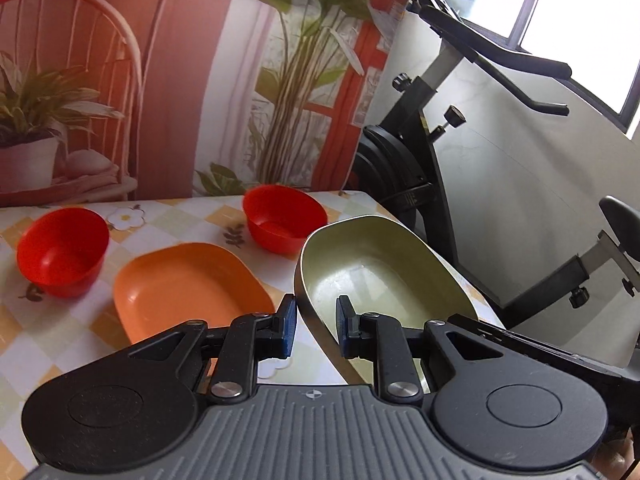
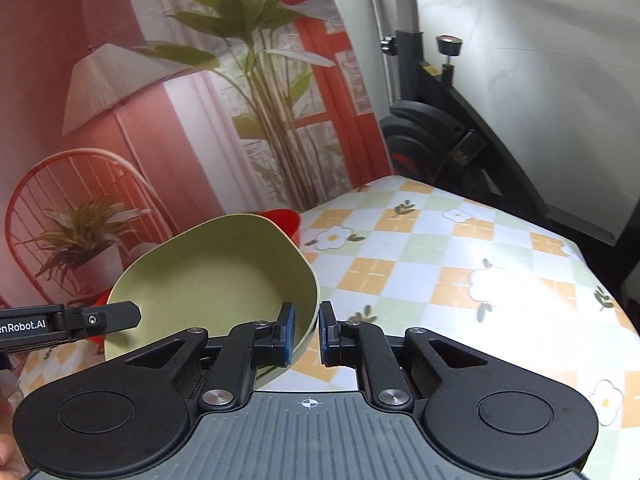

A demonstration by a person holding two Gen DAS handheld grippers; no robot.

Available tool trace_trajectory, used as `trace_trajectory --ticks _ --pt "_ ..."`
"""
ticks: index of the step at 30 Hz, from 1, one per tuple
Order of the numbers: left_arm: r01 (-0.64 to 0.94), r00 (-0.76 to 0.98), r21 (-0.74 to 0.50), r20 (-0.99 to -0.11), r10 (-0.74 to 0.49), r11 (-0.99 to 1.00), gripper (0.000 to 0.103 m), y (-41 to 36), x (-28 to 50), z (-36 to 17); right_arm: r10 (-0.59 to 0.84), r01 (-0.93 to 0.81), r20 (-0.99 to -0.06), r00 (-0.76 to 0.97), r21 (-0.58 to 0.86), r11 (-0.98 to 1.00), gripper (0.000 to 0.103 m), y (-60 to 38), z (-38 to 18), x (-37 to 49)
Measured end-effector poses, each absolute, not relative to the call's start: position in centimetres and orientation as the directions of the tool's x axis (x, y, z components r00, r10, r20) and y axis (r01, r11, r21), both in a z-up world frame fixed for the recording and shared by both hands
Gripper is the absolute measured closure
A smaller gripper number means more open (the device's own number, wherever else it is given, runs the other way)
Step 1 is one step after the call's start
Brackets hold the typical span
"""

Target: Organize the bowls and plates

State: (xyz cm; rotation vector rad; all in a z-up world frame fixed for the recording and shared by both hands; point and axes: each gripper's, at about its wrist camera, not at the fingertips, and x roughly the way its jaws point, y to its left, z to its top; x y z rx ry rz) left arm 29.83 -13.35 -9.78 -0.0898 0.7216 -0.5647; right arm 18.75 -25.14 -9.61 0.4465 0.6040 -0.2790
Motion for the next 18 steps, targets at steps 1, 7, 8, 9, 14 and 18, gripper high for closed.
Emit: trace_trajectory --ticks 1,7,8,9,14,18 --pt "0.454 0.618 -0.259 -0.598 -0.511 0.852 0.081 -12.7 30.1 -9.5 -0.107 0.359 -0.602 0.791 0.316 0.878 0.092 -24.6 -9.3 19.6" --pt "0.415 0.664 -0.229 -0.585 -0.465 0.88 0.081 -9.4 31.8 -8.0 -0.033 0.273 -0.607 0.794 0.307 0.912 0.091 -21.7 -7.9 23.6" --pt "0.41 0.671 -0.221 -0.584 -0.457 0.885 0.081 -9.0 32.0 -7.7 -0.026 0.262 -0.605 0.796 0.304 0.916 0.092 -21.2 -7.7 24.1" --pt "0.405 0.677 -0.213 -0.584 -0.448 0.889 0.081 -8.6 32.3 -7.6 -0.019 0.251 -0.603 0.797 0.301 0.92 0.092 -20.8 -7.6 24.6" --pt "0.376 0.694 -0.199 -0.587 -0.417 0.905 0.081 -7.0 34.0 -7.4 0.002 0.214 -0.599 0.801 0.289 0.933 0.091 -19.3 -7.4 27.0" --pt "0.351 0.687 -0.207 -0.606 -0.401 0.913 0.081 -6.1 35.5 -8.4 0.013 0.211 -0.611 0.792 0.294 0.932 0.091 -18.8 -8.4 28.7"
